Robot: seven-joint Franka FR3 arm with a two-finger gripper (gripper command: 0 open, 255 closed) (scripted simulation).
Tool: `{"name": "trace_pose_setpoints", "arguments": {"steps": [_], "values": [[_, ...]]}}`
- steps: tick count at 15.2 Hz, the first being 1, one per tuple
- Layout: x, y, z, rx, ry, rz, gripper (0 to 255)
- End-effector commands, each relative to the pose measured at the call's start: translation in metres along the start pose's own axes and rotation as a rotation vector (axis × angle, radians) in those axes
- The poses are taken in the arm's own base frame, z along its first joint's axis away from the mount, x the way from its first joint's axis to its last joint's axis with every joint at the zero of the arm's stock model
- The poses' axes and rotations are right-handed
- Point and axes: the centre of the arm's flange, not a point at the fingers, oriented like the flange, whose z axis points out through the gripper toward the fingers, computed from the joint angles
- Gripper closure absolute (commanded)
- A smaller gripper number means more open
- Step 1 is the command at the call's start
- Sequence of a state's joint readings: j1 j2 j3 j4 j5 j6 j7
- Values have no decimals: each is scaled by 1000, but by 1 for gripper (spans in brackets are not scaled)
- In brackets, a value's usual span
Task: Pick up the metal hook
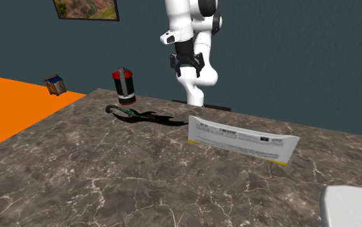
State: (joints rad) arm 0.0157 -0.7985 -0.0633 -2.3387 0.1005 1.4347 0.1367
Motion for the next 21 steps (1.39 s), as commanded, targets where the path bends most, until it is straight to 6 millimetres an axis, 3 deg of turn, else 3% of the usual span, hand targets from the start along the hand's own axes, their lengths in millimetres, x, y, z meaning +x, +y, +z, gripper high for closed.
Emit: {"name": "trace_pose_setpoints", "arguments": {"steps": [1,6,11,16,21], "values": [[0,0,0,0,0,0,0],[58,-21,-4,11,21,247,0],[120,-28,-9,23,42,494,0],[181,-19,-15,34,62,741,0],[238,5,-22,46,83,988,0]]}}
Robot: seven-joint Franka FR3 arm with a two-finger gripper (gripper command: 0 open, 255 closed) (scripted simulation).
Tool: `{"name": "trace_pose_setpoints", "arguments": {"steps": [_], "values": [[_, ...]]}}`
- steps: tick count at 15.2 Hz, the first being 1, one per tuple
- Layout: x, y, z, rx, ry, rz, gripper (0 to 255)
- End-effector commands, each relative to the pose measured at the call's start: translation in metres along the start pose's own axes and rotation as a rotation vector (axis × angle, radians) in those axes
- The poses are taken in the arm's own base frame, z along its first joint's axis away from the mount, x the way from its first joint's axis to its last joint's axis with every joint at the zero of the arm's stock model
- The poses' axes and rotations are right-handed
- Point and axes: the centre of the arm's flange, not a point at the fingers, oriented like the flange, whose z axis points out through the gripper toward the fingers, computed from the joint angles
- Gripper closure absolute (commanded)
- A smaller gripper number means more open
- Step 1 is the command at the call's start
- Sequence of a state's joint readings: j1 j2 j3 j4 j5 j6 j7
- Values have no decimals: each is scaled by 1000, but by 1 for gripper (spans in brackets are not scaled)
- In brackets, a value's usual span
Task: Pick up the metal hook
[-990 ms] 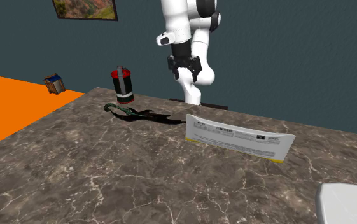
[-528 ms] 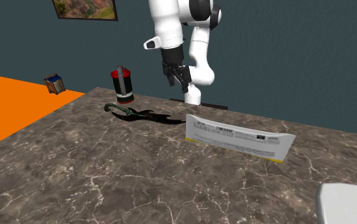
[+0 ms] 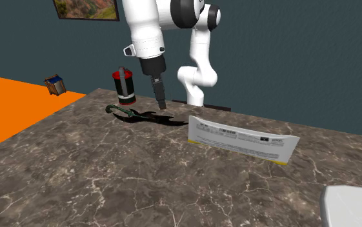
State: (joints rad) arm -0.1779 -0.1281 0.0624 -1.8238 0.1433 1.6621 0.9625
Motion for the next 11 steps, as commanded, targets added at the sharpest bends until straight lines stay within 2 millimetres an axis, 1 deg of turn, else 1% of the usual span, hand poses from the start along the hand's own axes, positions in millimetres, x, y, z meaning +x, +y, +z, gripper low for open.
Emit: {"name": "trace_pose_setpoints", "arguments": {"steps": [1,5,11], "values": [[21,-9,-3,5,9,104,0],[69,-22,-6,14,25,300,0],[73,-21,25,14,25,300,0]]}}
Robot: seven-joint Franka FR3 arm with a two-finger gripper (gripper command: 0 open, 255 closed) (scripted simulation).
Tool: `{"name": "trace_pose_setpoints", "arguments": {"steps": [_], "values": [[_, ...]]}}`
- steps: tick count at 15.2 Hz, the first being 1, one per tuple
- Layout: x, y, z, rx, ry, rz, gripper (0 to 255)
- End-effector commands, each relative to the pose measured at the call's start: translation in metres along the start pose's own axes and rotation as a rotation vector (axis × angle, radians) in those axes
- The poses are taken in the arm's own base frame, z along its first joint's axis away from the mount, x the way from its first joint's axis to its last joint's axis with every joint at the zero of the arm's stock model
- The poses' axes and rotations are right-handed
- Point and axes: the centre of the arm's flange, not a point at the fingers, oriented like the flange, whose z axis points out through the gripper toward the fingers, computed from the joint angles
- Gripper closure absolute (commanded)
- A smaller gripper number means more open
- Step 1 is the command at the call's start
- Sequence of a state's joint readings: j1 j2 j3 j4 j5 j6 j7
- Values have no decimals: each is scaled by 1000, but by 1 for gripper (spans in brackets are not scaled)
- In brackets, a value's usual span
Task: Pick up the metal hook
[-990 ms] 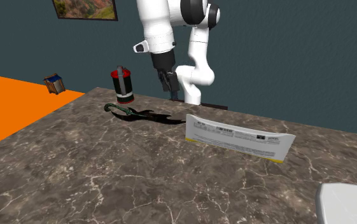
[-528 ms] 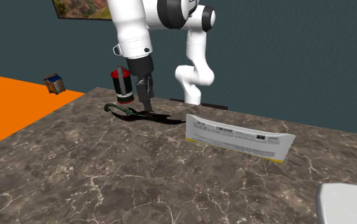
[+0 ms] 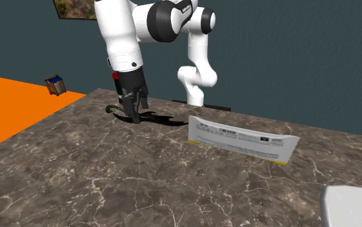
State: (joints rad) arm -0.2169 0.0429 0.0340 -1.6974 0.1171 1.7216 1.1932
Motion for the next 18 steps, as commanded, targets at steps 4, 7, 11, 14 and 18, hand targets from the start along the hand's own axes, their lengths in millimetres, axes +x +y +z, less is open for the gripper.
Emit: {"name": "trace_pose_setpoints", "arguments": {"steps": [4,7,11,14,18], "values": [[2,0,13,1,0,1,0],[2,1,14,1,0,1,255],[2,1,14,1,0,1,255],[2,0,13,1,0,1,255],[0,0,-8,1,0,1,255]]}}
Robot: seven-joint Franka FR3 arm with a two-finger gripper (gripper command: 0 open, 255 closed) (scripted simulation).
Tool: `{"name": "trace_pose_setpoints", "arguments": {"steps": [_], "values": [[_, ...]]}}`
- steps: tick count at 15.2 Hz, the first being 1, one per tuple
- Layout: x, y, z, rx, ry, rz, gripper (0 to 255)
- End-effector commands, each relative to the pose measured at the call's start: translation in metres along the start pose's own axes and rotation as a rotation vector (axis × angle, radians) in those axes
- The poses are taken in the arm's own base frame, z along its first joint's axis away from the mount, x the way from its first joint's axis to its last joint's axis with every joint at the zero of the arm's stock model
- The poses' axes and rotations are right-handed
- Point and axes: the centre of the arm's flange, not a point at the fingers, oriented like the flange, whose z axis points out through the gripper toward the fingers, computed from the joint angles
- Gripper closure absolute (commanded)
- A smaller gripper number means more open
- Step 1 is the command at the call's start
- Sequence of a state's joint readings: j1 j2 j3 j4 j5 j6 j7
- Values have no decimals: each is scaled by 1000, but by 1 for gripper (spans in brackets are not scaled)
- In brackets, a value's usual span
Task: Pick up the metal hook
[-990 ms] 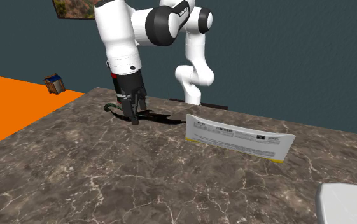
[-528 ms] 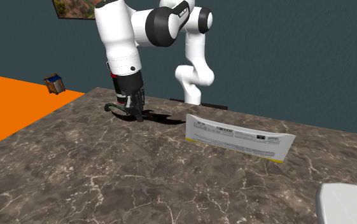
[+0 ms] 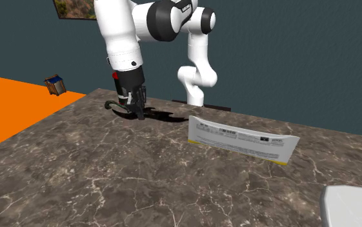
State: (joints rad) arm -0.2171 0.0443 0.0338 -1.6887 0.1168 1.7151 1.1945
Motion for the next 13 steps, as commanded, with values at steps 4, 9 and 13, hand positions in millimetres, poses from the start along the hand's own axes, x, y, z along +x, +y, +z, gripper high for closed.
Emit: {"name": "trace_pose_setpoints", "arguments": {"steps": [4,9,13], "values": [[-3,-1,-26,0,0,0,255],[-6,-1,-52,0,0,0,255],[-7,-1,-63,0,0,0,255]]}}
